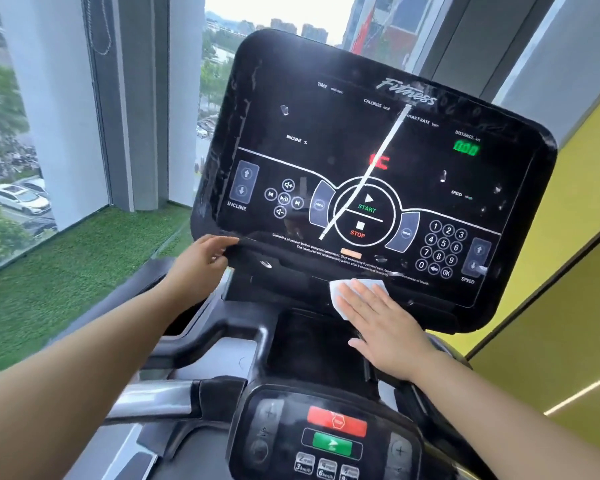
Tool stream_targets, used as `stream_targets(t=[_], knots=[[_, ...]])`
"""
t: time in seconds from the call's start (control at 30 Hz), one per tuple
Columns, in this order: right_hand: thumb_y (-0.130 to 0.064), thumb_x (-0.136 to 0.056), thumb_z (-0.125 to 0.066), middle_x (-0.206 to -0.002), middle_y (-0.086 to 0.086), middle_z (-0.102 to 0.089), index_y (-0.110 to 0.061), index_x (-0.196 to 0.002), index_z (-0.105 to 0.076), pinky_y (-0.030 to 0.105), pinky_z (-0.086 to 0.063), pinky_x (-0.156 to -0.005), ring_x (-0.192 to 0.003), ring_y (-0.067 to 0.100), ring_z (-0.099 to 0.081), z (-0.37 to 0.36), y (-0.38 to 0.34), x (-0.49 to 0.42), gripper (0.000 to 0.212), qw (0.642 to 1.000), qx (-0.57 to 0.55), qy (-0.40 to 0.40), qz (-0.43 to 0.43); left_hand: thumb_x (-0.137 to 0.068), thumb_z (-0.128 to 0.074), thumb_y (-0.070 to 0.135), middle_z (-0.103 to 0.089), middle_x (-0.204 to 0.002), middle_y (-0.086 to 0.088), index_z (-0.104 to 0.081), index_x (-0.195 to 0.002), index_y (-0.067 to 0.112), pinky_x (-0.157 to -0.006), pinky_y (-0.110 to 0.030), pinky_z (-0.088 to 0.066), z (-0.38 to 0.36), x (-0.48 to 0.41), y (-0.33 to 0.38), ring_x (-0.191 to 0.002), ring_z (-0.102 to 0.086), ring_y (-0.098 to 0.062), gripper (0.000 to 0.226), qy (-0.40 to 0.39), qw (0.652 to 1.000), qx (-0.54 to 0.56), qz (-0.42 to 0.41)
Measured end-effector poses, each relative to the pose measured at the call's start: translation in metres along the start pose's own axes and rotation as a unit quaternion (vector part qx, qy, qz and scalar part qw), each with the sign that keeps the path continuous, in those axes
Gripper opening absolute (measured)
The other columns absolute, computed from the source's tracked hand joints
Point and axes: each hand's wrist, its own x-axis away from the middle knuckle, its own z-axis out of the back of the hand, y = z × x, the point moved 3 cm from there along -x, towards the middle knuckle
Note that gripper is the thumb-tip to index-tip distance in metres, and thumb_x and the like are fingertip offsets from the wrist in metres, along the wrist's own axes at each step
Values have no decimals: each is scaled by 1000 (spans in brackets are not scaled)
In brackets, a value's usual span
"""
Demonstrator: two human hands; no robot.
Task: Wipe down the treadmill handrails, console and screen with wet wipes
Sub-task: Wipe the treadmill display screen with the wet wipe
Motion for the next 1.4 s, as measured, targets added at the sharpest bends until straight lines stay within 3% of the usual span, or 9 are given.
stream_targets(t=[0.2,0.33,0.47,0.6,0.77,0.93,1.1,1.3,1.4], knots=[[-50,-76,-70,-154,5,-14,-11,-145,-20,42,-1,-117,-145,25,-14,9,-39,-54,93,1000,7,-18,2,-91,-39,-1,-49,-115,0,-58,-124,17,-94,-27,-37,-6,2,-3,-112,-52,-20,42,-8,996,72,47],[-52,-84,-60,-154,4,-1,-16,-147,-5,42,2,-116,-145,22,-1,19,-60,-85,90,1000,3,-12,21,-92,-42,6,-49,-119,5,-54,-129,23,-86,-23,-37,-6,6,-2,-112,-53,-14,43,-6,999,5,33],[-50,-71,-75,-152,6,-18,-11,-143,-26,41,-13,-114,-145,23,-14,22,-40,-67,95,1000,-7,-4,26,-91,-43,8,-47,-130,4,-49,-135,25,-87,-25,-39,-5,8,-2,-114,-52,-16,47,-13,999,-29,17],[-46,-65,-80,-151,6,-27,-7,-141,-37,41,-7,-116,-147,21,7,13,-20,-35,96,1000,13,-6,18,-91,-43,7,-46,-131,6,-47,-137,26,-83,-22,-37,-4,11,-3,-111,-52,-15,50,-10,999,-31,15],[-47,-64,-82,-150,5,-28,-9,-140,-37,41,-2,-118,-146,21,13,13,-32,-51,96,999,7,-28,12,-90,-43,7,-49,-126,6,-50,-134,26,-86,-25,-41,-5,9,-4,-108,-53,-15,49,-3,1000,-19,9],[-50,-63,-79,-152,5,-18,-15,-142,-29,40,-2,-118,-144,22,-18,26,-68,-96,100,1000,4,-16,0,-91,-43,9,-49,-127,9,-52,-133,28,-83,-27,-43,-5,9,-5,-103,-56,-15,47,0,1000,-12,16],[-50,-62,-80,-151,5,-23,-15,-141,-35,40,-8,-116,-143,20,-19,27,-56,-84,98,999,-13,-36,-1,-92,-42,11,-48,-128,9,-49,-135,30,-82,-25,-42,-4,9,-3,-107,-54,-13,48,-12,999,-29,21],[-47,-59,-83,-152,8,-24,-9,-141,-37,42,-5,-117,-146,22,10,19,-42,-60,101,998,-15,-55,5,-90,-42,9,-50,-125,9,-50,-134,30,-87,-25,-41,-3,9,-4,-108,-53,-14,50,-13,999,-24,22],[-54,-76,-68,-153,8,6,-15,-146,-8,43,7,-116,-144,24,18,26,-55,-84,100,996,-3,-86,26,-90,-42,8,-51,-125,10,-51,-133,30,-87,-27,-43,-5,7,-6,-107,-54,-13,49,-10,999,-9,31]])
